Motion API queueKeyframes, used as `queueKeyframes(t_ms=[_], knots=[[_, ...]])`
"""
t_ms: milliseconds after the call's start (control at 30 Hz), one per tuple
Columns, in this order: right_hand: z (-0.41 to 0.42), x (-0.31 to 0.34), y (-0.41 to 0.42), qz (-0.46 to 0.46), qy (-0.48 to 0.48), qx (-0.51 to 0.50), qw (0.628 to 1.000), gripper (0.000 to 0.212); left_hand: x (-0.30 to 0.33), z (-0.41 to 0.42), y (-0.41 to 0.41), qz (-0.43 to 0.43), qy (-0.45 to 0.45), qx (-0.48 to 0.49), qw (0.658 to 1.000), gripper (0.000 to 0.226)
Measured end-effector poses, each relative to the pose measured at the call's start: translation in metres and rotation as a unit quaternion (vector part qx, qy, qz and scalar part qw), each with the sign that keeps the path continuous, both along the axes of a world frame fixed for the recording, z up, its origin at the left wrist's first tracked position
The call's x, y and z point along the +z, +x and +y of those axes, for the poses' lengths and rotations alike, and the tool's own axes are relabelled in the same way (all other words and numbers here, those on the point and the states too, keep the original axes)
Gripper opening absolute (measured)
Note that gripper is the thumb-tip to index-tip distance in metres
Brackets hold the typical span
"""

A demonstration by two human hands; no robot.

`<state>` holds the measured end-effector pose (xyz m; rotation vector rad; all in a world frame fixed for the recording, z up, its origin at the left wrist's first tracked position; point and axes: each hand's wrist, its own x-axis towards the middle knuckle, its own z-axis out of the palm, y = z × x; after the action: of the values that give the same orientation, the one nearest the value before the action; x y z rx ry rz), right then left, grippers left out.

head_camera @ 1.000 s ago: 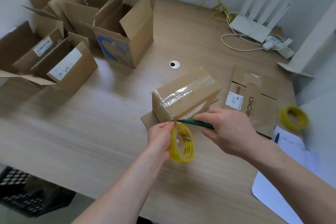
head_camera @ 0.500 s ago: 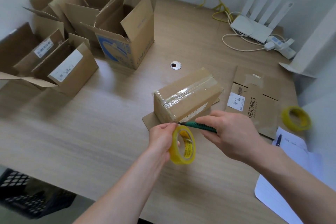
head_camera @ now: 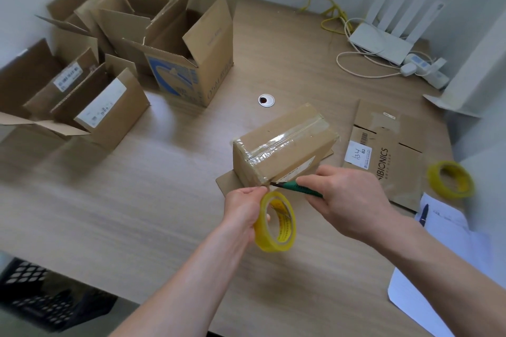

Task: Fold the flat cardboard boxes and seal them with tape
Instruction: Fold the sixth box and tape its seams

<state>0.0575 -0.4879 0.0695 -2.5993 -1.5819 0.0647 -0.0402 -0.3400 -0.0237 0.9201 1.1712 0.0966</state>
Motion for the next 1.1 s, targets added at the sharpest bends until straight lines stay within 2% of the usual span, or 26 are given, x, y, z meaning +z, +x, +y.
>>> queueKeyframes(t_ms=[67, 167, 233, 300, 400, 467, 533, 567, 600, 667, 767, 833, 933, 1033, 1100], knots=[[-0.01, -0.006, 0.005, 0.022, 0.025, -0.039, 0.999, 0.024, 0.0, 0.001, 0.0, 0.002, 0.011, 0.0, 1.0, 0.016], [-0.046, -0.032, 0.012, 0.086, 0.042, -0.164, 0.982, 0.027, 0.001, 0.0, -0.001, 0.002, 0.024, -0.005, 1.0, 0.013], [-0.08, -0.058, 0.011, 0.114, 0.076, -0.276, 0.951, 0.027, 0.001, -0.001, -0.001, 0.003, 0.035, -0.011, 0.999, 0.012], [-0.115, -0.087, 0.004, 0.118, 0.071, -0.384, 0.913, 0.022, -0.001, -0.001, -0.002, 0.013, 0.044, -0.009, 0.999, 0.009], [-0.158, -0.122, -0.006, 0.158, 0.032, -0.49, 0.857, 0.019, -0.004, -0.002, -0.006, 0.03, 0.044, 0.005, 0.999, 0.01], [-0.173, -0.133, -0.01, 0.179, -0.042, -0.534, 0.825, 0.035, -0.005, -0.004, -0.01, 0.039, 0.042, 0.002, 0.998, 0.009], [-0.173, -0.134, -0.013, 0.134, -0.136, -0.527, 0.828, 0.051, -0.004, -0.007, -0.014, 0.041, 0.033, -0.008, 0.999, 0.006], [-0.164, -0.13, -0.015, 0.122, -0.118, -0.517, 0.839, 0.053, -0.002, -0.009, -0.015, 0.038, 0.027, -0.016, 0.999, 0.005], [-0.149, -0.123, -0.018, 0.14, -0.068, -0.5, 0.852, 0.054, 0.001, -0.011, -0.015, 0.032, 0.02, -0.026, 0.999, 0.004], [-0.107, -0.102, -0.03, 0.265, 0.071, -0.442, 0.854, 0.047, 0.008, -0.017, -0.017, 0.009, 0.005, -0.047, 0.999, 0.003], [-0.04, -0.081, -0.057, 0.485, 0.184, -0.357, 0.777, 0.043, 0.018, -0.027, -0.022, -0.041, -0.011, -0.098, 0.994, 0.009], [-0.013, -0.077, -0.072, 0.561, 0.239, -0.333, 0.719, 0.042, 0.025, -0.031, -0.027, -0.065, -0.019, -0.134, 0.989, 0.013], [0.001, -0.077, -0.083, 0.582, 0.329, -0.358, 0.652, 0.035, 0.031, -0.03, -0.036, -0.102, -0.037, -0.167, 0.98, 0.017], [0.005, -0.079, -0.091, 0.555, 0.383, -0.357, 0.647, 0.025, 0.032, -0.029, -0.045, -0.124, -0.022, -0.187, 0.974, 0.018], [0.008, -0.08, -0.095, 0.554, 0.406, -0.355, 0.634, 0.02, 0.032, -0.029, -0.048, -0.135, 0.022, -0.194, 0.971, 0.018]])
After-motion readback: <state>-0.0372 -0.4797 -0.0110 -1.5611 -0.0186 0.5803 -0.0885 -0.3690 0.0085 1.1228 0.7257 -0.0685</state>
